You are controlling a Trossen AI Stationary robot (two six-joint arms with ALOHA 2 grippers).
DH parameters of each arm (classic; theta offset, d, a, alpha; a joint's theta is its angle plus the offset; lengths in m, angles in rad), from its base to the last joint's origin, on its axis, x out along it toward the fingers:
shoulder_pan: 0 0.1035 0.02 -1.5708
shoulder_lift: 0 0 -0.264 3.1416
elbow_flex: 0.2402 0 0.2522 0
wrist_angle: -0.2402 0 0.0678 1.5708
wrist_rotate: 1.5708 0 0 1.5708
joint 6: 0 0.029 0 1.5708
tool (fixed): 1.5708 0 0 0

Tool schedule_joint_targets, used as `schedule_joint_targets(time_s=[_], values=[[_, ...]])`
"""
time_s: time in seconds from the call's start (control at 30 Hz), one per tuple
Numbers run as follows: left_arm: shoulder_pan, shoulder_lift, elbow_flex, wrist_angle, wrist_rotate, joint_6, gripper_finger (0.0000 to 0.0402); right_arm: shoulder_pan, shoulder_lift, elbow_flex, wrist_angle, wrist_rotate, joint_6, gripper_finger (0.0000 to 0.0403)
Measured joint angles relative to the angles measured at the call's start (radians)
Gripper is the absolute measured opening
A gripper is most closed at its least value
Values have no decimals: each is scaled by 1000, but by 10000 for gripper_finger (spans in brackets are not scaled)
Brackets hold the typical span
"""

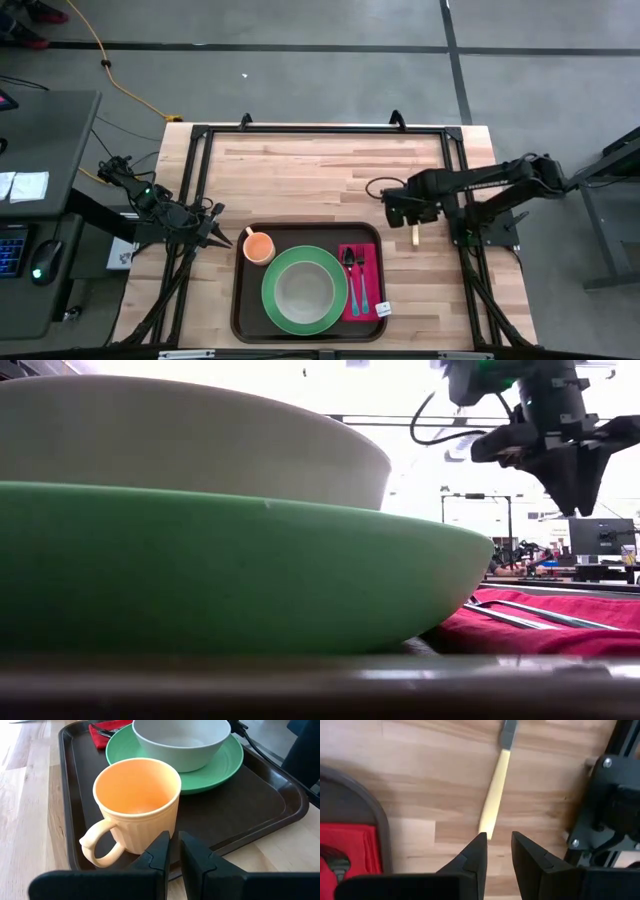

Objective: Set up tray
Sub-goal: Put the knife on the top of the table napkin to the right of the blue fork on the brown serving tray

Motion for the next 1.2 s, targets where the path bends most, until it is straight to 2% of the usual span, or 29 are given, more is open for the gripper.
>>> schedule_joint_targets(time_s=[0.6,0.83,1.1,1.2], values=[[0,0,0,13,0,-22,72,-168,0,-1,-70,68,-180,67],[0,0,0,13,0,-22,72,-120,0,-5,-55,60,-148,67],[0,0,0,13,0,-23,72,-61,-67,-181,53,-45,-19,67],[0,0,0,13,-2,-27,72,-60,-100,-209,105,-36,-15,67]])
